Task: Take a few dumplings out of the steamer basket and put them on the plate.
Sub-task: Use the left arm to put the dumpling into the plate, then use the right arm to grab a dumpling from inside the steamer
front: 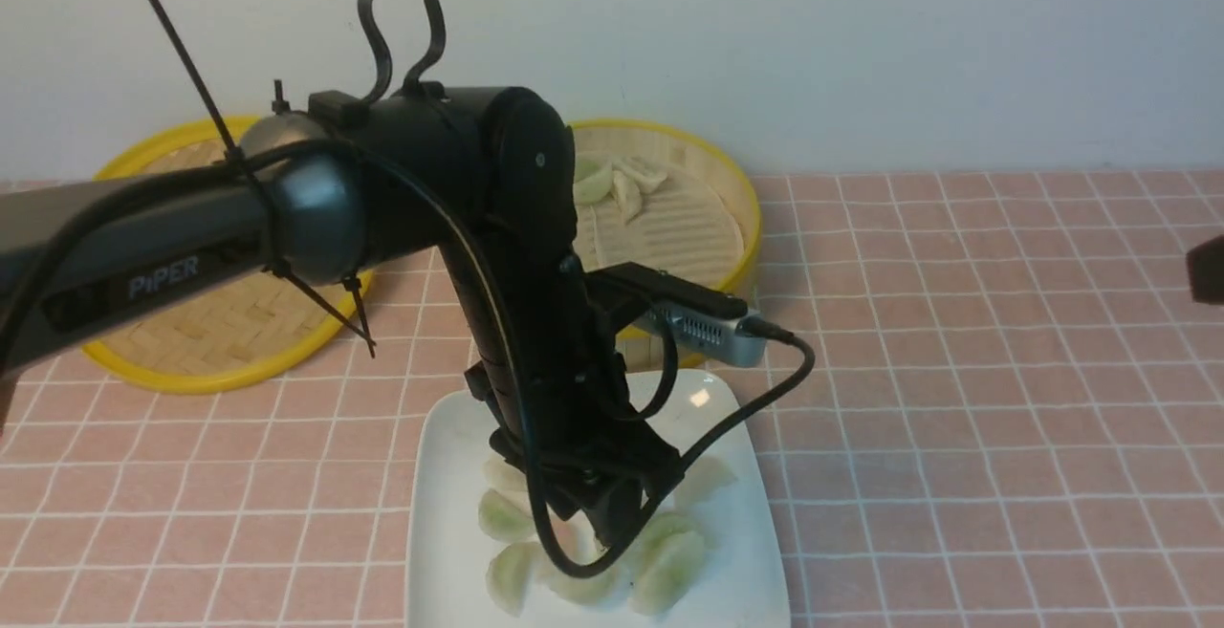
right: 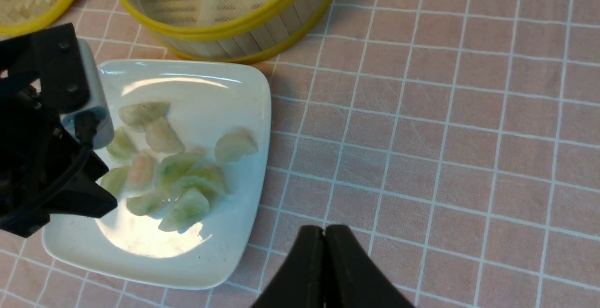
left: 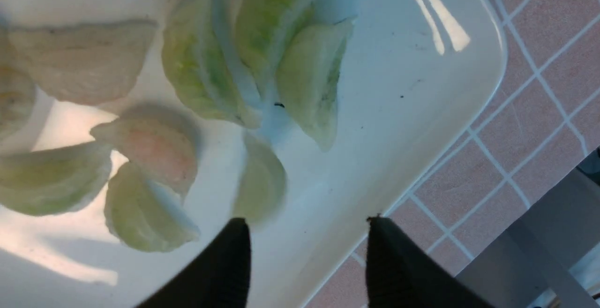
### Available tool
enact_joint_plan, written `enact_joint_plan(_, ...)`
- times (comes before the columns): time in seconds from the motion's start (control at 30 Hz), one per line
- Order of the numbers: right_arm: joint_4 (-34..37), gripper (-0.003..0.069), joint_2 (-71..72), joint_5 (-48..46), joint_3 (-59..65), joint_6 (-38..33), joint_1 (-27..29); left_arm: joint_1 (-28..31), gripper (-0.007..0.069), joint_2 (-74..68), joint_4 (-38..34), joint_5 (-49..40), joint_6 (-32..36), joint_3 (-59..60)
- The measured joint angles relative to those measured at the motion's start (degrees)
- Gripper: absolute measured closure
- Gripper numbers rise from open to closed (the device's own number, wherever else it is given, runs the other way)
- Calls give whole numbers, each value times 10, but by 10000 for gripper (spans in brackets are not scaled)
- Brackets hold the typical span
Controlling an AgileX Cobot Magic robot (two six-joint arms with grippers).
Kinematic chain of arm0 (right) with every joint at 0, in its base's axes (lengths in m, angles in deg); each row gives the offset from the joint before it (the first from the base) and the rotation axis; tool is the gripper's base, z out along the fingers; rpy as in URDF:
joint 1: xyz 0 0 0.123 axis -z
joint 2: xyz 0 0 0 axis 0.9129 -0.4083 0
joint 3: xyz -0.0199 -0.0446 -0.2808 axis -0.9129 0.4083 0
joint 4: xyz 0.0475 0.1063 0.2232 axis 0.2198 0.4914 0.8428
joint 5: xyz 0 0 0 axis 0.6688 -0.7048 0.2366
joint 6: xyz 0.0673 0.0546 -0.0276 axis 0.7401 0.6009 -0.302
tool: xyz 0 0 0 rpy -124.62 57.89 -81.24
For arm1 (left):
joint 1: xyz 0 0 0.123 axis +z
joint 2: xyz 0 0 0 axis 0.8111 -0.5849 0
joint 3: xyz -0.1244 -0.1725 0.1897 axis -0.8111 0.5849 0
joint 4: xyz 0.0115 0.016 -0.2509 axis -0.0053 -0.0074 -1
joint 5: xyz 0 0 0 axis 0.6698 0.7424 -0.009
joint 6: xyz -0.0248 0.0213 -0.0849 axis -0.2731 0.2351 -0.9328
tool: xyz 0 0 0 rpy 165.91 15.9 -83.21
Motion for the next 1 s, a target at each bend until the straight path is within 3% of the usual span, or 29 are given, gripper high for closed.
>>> enact_joint_plan(0.13,22,669,-66,-11,-64,-19,0,0,175,0,0,0,0,0)
enact_joint_plan(0.23,42,669,-132,-19,-123,-44,-6,2,211,6,2,0,-1,0)
enact_joint_plan(0.43,41,669,-340,-20,-317,-93,-63,41,576,95,27,0,-30,0)
enact_joint_plan(0.53,38,669,-435,-20,-418,-114,-86,65,620,155,30,-1,-42,0)
enact_joint_plan(0.7,32,669,-616,-19,-592,-125,-112,99,631,266,31,-5,-47,0)
enact_joint_plan(1.0,23,634,-846,-20,-859,-129,-130,105,631,394,84,-18,-72,0)
